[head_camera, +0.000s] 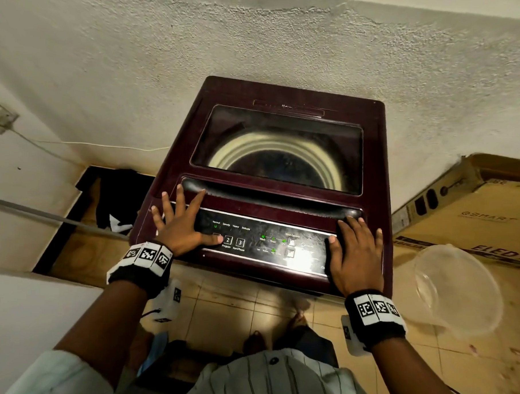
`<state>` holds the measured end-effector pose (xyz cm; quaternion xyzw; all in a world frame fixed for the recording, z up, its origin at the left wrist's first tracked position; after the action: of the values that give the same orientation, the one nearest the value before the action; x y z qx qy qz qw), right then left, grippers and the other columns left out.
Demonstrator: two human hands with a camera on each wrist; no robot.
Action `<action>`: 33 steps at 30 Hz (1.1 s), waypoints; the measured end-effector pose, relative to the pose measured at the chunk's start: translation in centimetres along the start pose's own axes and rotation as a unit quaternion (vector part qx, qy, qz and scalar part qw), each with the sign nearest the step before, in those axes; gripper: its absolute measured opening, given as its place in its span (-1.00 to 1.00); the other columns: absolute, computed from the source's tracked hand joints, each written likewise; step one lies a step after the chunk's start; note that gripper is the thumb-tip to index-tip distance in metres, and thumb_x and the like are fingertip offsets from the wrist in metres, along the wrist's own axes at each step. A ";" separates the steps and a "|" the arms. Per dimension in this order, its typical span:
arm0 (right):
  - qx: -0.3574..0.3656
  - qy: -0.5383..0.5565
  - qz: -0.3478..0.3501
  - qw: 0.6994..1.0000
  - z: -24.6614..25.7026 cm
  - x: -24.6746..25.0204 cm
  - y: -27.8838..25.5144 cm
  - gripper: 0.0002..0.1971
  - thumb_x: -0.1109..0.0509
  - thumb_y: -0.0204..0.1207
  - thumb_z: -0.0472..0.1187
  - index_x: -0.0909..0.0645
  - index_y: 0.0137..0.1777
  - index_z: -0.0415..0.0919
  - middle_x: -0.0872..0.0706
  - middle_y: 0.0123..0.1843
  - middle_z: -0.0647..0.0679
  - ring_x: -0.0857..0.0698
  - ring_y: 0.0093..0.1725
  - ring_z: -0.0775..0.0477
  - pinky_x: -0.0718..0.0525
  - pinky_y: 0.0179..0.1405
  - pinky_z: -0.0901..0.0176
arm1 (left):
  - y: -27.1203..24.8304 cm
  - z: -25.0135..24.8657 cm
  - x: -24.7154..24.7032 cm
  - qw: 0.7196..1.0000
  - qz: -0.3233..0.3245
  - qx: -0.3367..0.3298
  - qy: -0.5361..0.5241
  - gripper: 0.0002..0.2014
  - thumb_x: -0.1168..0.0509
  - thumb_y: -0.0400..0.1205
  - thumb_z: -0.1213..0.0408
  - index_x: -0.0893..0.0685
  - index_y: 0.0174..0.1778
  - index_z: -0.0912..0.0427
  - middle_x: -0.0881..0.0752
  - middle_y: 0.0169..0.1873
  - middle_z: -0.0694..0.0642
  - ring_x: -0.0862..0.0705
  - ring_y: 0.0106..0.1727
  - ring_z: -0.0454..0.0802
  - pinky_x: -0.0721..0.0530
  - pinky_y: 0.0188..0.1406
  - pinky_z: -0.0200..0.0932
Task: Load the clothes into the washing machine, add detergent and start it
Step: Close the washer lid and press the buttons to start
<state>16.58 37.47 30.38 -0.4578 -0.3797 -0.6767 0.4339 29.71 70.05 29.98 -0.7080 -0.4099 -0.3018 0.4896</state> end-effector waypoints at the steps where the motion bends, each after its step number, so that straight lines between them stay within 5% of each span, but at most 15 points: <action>1: 0.000 0.002 -0.002 1.000 0.0 0.1 0.0 -0.41 0.05 0.57 0.11 -0.54 0.42 -0.16 -0.51 0.52 -0.12 -0.35 0.60 -0.17 -0.04 0.64 -0.29 | 0.0 0.0 0.0 1.000 -0.003 0.000 0.003 0.20 -0.49 0.25 -0.33 0.17 0.65 -0.30 0.49 0.61 0.08 0.56 0.57 0.24 0.51 0.48 0.34; 33: -0.001 -0.015 -0.006 1.000 0.3 0.2 0.0 -0.42 0.04 0.56 0.12 -0.56 0.39 -0.16 -0.53 0.50 -0.11 -0.37 0.58 -0.15 -0.08 0.64 -0.27 | -0.3 -0.8 -0.2 0.999 0.018 0.023 0.035 0.33 -0.34 0.05 -0.59 0.30 0.62 -0.31 0.55 0.58 0.11 0.60 0.55 0.28 0.50 0.45 0.40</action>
<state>16.62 37.66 30.66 -0.4660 -0.3881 -0.6728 0.4237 29.31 69.28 30.28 -0.6928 -0.3864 -0.3076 0.5255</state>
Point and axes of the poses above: each hand's wrist, its own y-axis towards the middle knuckle, its own x-axis out of the back of the hand, z = x × y, the point moved 5 cm from there along y, towards the middle knuckle
